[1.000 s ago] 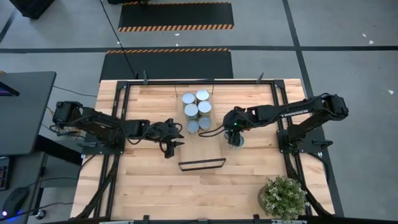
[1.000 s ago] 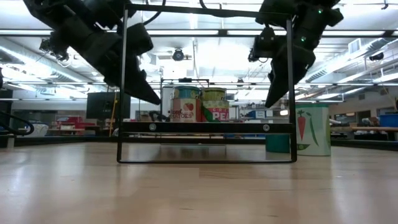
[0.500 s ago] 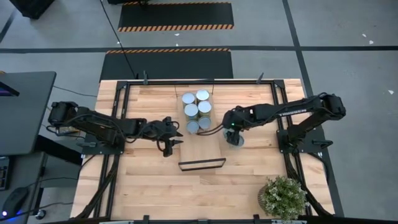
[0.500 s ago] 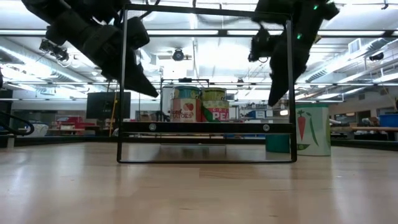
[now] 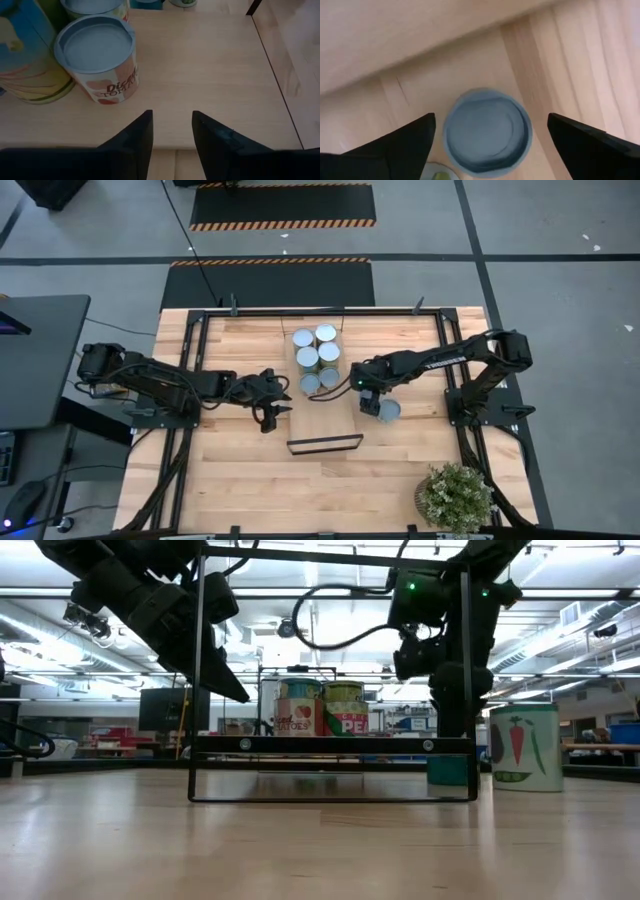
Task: Pick and place cans onto a shelf
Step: Put the canned tuna on the shelf
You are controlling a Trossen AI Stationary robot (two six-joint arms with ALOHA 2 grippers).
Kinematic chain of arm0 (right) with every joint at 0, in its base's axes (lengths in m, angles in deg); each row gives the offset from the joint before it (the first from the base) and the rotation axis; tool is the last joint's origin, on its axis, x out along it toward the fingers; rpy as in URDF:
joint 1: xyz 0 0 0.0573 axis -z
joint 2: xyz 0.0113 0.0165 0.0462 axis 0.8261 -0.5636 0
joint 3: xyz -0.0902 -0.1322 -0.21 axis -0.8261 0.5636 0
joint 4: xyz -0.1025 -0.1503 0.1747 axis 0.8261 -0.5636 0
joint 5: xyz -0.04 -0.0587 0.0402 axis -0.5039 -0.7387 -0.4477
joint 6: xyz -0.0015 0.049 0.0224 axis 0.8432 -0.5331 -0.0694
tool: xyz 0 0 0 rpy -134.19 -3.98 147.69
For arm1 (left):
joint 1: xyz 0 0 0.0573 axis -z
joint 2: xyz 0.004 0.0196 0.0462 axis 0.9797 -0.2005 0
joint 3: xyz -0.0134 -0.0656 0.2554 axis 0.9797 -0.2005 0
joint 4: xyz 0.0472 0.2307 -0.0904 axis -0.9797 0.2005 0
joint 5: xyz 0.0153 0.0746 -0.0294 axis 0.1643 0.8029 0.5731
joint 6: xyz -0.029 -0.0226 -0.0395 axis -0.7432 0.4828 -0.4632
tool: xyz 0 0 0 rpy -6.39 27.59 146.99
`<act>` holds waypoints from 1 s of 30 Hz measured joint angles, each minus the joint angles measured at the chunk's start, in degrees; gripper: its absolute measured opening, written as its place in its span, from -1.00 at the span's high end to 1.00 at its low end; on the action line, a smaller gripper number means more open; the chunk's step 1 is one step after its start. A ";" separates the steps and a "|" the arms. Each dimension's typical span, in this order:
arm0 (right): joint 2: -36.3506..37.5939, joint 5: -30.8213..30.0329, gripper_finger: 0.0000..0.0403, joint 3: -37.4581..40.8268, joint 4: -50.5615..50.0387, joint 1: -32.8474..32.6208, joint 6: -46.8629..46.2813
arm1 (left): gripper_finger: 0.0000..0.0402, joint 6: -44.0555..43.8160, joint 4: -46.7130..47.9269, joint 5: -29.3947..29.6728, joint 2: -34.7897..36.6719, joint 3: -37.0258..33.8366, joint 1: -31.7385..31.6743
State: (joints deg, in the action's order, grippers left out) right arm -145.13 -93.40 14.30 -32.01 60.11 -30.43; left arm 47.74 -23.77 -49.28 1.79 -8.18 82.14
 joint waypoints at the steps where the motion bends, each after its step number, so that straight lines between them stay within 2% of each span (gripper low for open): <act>1: -0.33 0.01 -0.96 0.00 -0.41 0.12 0.01 | 0.29 -0.02 -0.01 0.00 0.00 0.00 0.00; 15: -1.37 0.44 -0.92 0.52 -0.06 0.40 1.16 | 0.29 -0.27 0.98 -0.21 0.13 0.00 0.04; 25: -1.22 1.51 -0.56 3.48 1.05 2.45 1.55 | 0.29 -0.46 3.05 -1.09 0.13 0.00 0.04; 30: -0.90 1.95 -0.47 3.56 1.13 2.53 2.55 | 0.29 -0.48 3.05 -1.08 0.15 0.02 0.04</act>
State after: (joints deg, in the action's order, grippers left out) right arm -146.03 -91.46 17.86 -30.89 62.64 -27.88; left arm 47.26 -20.72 -50.35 1.94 -8.16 82.18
